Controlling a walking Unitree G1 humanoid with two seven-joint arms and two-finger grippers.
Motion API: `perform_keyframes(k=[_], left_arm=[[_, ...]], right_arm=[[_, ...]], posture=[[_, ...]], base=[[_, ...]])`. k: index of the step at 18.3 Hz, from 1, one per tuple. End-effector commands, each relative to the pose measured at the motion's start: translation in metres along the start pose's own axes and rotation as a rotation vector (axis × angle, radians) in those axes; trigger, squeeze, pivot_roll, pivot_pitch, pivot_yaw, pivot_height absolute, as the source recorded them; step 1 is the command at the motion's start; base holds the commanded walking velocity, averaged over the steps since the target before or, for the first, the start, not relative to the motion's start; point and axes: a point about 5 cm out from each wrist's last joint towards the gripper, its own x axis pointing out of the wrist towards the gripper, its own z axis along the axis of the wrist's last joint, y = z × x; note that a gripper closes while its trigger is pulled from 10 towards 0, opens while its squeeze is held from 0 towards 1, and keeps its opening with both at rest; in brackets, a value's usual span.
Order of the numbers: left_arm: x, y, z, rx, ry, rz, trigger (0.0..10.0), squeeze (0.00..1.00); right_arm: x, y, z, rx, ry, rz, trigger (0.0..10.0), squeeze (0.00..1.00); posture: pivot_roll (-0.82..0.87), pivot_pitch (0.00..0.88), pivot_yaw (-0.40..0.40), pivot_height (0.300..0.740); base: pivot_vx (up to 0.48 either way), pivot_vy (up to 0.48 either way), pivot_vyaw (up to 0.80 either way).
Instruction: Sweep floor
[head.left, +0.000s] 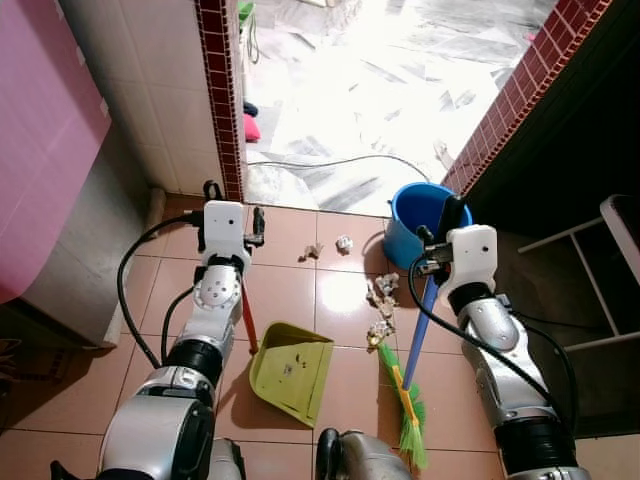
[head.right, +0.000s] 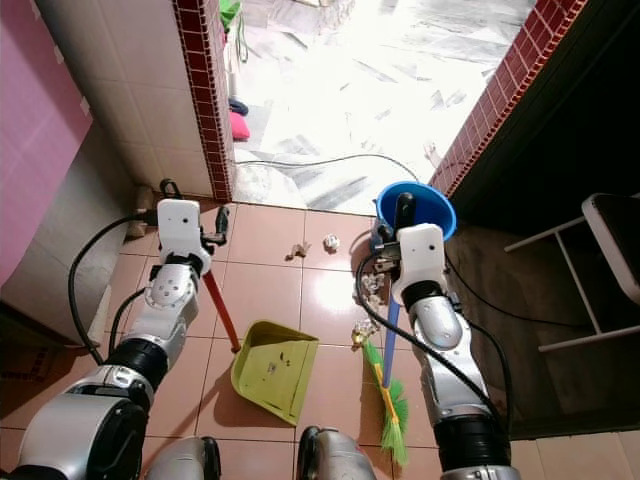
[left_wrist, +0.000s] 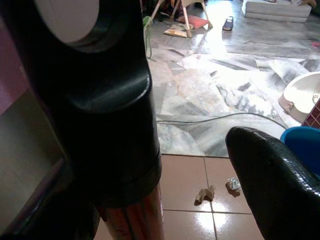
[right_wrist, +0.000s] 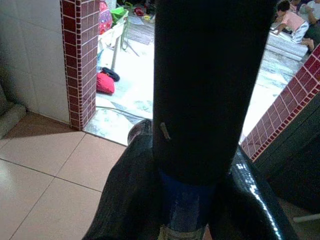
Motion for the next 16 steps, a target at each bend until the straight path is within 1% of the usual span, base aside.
perform_keyframes(k=[1, 5, 6, 7, 13, 16], left_arm=[[0.0022, -0.0011, 0.0025, -0.002, -0.006, -0.003, 10.0, 0.0], [0.0032, -0.0019, 0.0036, -0.014, -0.005, -0.007, 10.0, 0.0], [0.0034, -0.0022, 0.0037, -0.023, -0.005, -0.01, 4.5, 0.0], [0.0038, -0.0023, 0.0038, -0.036, -0.003, -0.015, 0.0, 0.0], [0.0037, -0.0019, 0.0028, -0.038, 0.003, -0.023, 0.0, 0.0], [0.0031, -0.0025, 0.0018, -0.021, 0.005, -0.056, 0.0, 0.0]], right_arm=[[-0.0015, -0.0052, -0.0017, -0.035, 0.021, -0.01, 10.0, 0.0], [-0.0012, -0.0042, -0.002, -0.034, 0.022, -0.007, 10.0, 0.0], [-0.001, -0.0043, -0.0022, -0.035, 0.023, -0.008, 10.0, 0.0], [-0.0004, -0.0045, -0.0022, -0.036, 0.023, -0.009, 10.0, 0.0], [0.0013, -0.0031, -0.0025, -0.034, 0.022, -0.007, 10.0, 0.0], [0.0032, -0.0019, -0.0022, -0.033, 0.02, -0.007, 10.0, 0.0]], posture=[[-0.14, 0.158, -0.12, 0.74], [-0.13, 0.157, -0.12, 0.74], [-0.13, 0.156, -0.119, 0.74], [-0.13, 0.156, -0.119, 0.74], [-0.13, 0.147, -0.118, 0.74], [-0.12, 0.142, -0.116, 0.74]], base=[[0.0, 0.0, 0.0], [0.0, 0.0, 0.0], [0.0, 0.0, 0.0], [0.0, 0.0, 0.0], [0.0, 0.0, 0.0], [0.0, 0.0, 0.0]])
